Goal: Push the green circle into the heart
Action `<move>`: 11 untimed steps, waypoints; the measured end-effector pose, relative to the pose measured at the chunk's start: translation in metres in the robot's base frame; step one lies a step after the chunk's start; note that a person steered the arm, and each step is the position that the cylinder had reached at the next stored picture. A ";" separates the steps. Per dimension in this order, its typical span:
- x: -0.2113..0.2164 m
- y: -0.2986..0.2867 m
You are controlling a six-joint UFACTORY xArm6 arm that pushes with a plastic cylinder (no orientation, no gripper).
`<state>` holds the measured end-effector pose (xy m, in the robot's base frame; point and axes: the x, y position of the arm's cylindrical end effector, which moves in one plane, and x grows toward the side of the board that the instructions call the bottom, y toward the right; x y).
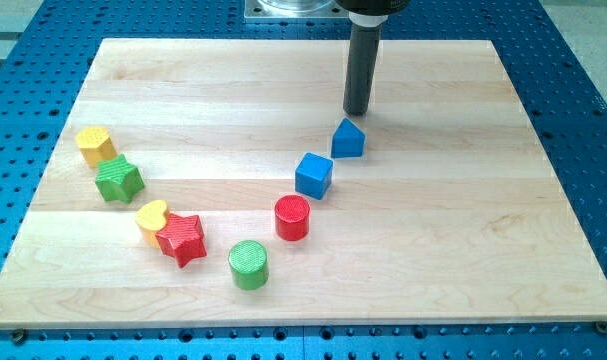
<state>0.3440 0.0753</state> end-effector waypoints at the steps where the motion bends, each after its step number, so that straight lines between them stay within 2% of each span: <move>1: 0.010 0.047; 2: 0.060 0.078; 3: 0.144 0.040; 4: 0.205 -0.019; 5: 0.241 -0.096; 6: 0.254 -0.142; 7: 0.208 -0.173; 8: 0.223 -0.127; 10: 0.162 -0.140; 11: 0.170 -0.207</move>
